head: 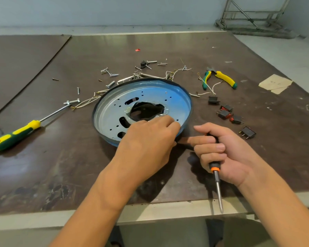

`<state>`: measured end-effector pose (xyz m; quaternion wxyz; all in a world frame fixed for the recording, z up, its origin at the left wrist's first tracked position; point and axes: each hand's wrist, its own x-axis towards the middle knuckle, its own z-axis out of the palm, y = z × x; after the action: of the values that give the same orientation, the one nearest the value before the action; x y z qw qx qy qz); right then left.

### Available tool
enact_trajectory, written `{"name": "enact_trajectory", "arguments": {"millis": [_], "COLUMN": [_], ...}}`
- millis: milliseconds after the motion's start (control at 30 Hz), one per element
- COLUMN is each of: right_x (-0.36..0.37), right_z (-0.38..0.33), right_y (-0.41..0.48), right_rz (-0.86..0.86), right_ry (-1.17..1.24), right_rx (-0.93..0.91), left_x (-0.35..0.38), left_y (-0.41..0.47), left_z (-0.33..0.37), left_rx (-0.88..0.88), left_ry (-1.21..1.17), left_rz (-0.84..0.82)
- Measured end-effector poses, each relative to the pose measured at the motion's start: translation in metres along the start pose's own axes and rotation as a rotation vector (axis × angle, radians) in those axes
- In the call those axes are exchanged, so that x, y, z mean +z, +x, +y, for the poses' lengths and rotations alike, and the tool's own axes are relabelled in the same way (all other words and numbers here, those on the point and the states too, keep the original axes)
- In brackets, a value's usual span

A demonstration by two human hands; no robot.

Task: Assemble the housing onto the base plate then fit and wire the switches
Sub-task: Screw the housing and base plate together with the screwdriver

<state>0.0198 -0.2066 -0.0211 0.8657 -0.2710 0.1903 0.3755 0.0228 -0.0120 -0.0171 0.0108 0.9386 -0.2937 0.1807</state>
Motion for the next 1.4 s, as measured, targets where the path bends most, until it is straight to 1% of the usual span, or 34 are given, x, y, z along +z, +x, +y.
{"name": "enact_trajectory", "arguments": {"millis": [100,300,467,633,700,767,800,867,967,1033,1167,1200,1267,1400], "right_x": [-0.002,-0.002,-0.001,0.002,0.002,0.002,0.004,0.008,0.015,0.021,0.034,0.038,0.044,0.049], "right_z": [0.002,0.003,0.002,-0.009,-0.017,-0.025,-0.028,-0.033,-0.039,-0.045,-0.045,-0.041,-0.033,-0.026], "right_y": [-0.001,-0.004,-0.006,-0.014,-0.016,-0.017,-0.017,-0.016,-0.012,-0.009,0.005,0.01,0.021,0.028], "right_rz": [0.004,-0.078,-0.103,-0.119,-0.066,0.048,0.076,0.082,0.108,0.078,-0.086,-0.109,-0.103,0.001], "right_ry": [0.028,0.029,0.082,0.012,-0.004,-0.09,-0.135,-0.164,-0.146,-0.093,-0.032,-0.063,-0.211,-0.691], "right_rx": [0.001,-0.001,-0.006,-0.09,-0.189,-0.341,-0.421,-0.563,-0.764,-0.871,-1.036,-1.059,-1.118,-1.29], "left_x": [0.003,0.001,0.002,0.006,0.005,0.005,0.005,0.005,0.004,0.004,0.005,0.005,0.005,0.006], "left_y": [0.001,0.005,0.007,0.005,0.005,0.006,0.007,0.008,0.009,0.009,0.008,0.008,0.008,0.008], "left_z": [0.007,0.005,0.003,-0.001,-0.003,-0.004,-0.005,-0.005,-0.005,-0.005,-0.005,-0.005,-0.005,-0.005], "left_rx": [-0.005,-0.094,-0.13,-0.142,-0.158,-0.172,-0.175,-0.176,-0.157,-0.137,-0.128,-0.13,-0.134,-0.124], "left_ry": [0.014,-0.061,-0.069,-0.083,-0.112,-0.129,-0.131,-0.141,-0.157,-0.147,-0.153,-0.153,-0.153,-0.152], "left_rz": [-0.037,-0.084,-0.109,-0.149,-0.155,-0.172,-0.184,-0.21,-0.23,-0.224,-0.208,-0.199,-0.172,-0.176]}}
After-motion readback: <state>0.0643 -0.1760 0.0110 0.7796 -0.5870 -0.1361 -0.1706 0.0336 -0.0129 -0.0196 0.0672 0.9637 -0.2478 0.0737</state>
